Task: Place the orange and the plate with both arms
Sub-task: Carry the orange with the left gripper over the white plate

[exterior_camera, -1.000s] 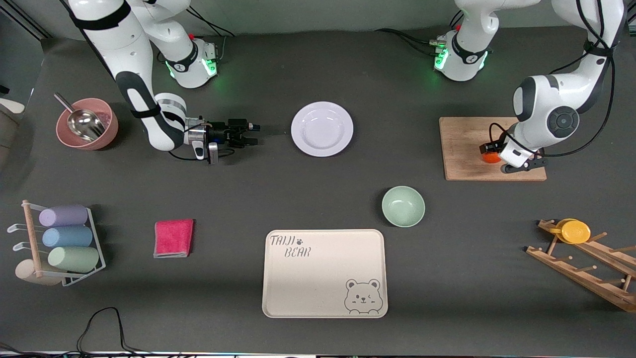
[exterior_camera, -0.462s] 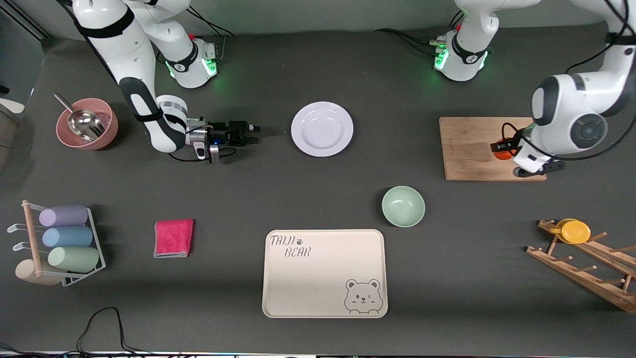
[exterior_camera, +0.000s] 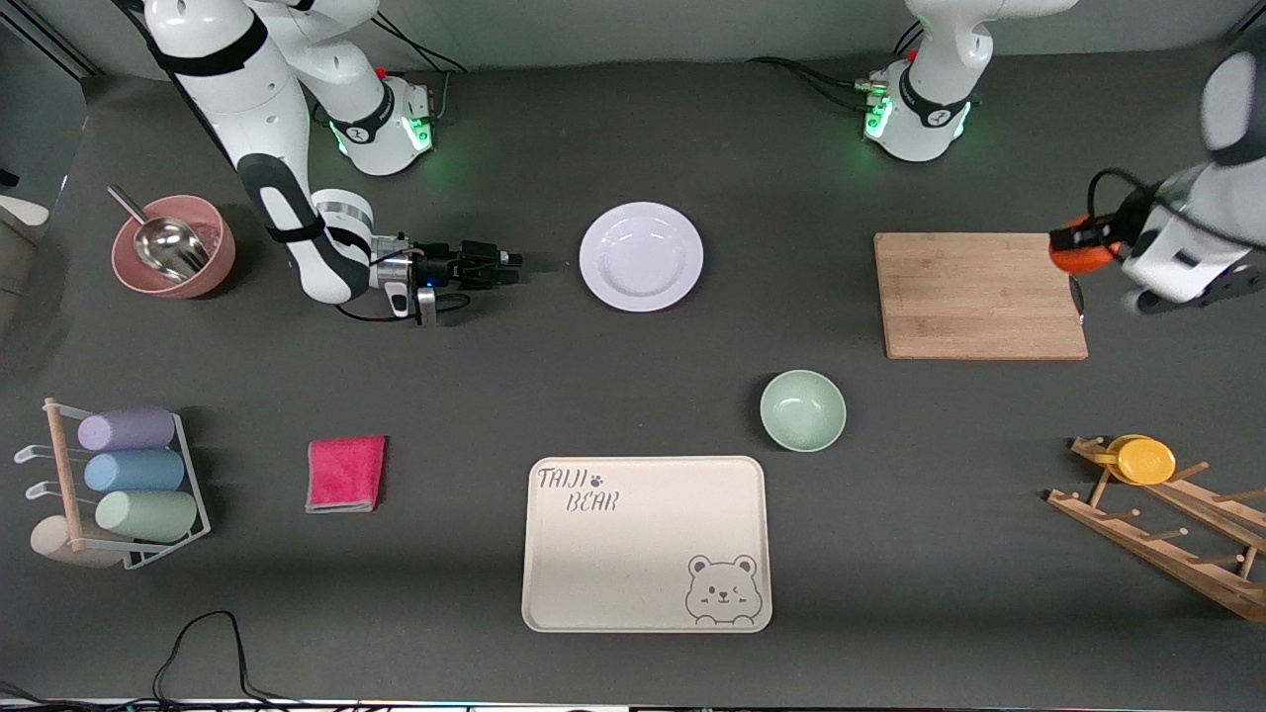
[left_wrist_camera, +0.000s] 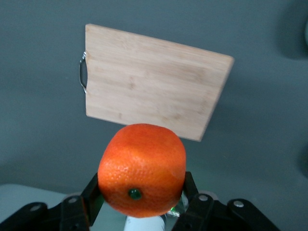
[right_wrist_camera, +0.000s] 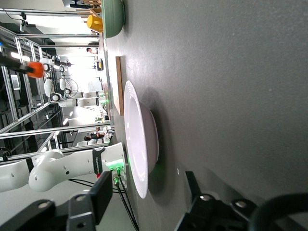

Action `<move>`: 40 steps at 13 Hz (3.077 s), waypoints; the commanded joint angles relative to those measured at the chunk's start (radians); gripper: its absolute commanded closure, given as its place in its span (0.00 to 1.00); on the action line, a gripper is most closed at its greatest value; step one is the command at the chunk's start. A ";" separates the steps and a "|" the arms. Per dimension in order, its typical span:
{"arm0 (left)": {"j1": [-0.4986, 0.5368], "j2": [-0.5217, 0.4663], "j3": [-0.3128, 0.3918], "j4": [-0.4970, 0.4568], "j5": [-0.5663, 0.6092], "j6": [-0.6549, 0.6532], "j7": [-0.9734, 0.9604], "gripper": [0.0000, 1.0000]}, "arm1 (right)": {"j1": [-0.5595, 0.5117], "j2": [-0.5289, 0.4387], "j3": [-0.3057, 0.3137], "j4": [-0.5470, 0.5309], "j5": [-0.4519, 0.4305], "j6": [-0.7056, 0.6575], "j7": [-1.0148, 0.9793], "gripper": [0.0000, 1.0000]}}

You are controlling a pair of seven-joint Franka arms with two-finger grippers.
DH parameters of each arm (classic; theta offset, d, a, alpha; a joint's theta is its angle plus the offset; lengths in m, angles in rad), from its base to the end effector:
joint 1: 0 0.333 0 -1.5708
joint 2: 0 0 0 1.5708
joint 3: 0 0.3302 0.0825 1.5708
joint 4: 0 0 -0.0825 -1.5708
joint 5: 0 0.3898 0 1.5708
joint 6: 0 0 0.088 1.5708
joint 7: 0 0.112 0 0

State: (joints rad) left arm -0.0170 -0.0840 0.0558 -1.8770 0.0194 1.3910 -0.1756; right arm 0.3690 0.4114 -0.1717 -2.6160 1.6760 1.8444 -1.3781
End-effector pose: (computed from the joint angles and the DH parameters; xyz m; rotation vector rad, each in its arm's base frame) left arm 0.4896 0.0223 0.5260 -3.0204 -0.3226 0.6161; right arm 0.3348 0.1418 0.1083 -1.8986 -0.0106 0.0888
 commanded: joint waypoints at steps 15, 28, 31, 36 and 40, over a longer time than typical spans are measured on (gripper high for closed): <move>-0.191 0.298 -0.651 -0.114 -0.174 0.659 -0.951 1.00 | -0.002 0.083 -0.008 0.017 0.022 -0.008 -0.142 0.57; -0.434 0.635 -0.653 -0.120 0.086 1.039 -1.320 1.00 | -0.004 0.070 -0.008 0.019 0.021 -0.008 -0.101 0.57; -0.446 0.671 -0.653 -0.120 0.152 1.066 -1.377 1.00 | -0.004 0.070 -0.006 0.019 0.022 -0.008 -0.101 0.57; -0.445 0.682 -0.654 -0.119 0.162 1.076 -1.395 0.00 | -0.002 0.072 -0.005 0.025 0.022 -0.008 -0.102 0.57; -0.431 0.650 -0.656 -0.114 0.162 1.045 -1.417 0.00 | 0.002 0.075 -0.002 0.030 0.027 -0.008 -0.105 0.57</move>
State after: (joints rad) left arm -0.4479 0.6004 -0.6043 -1.9969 0.1639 2.4628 -1.5550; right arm 0.3656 0.4633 -0.1778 -2.6022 1.6760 1.8437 -1.4886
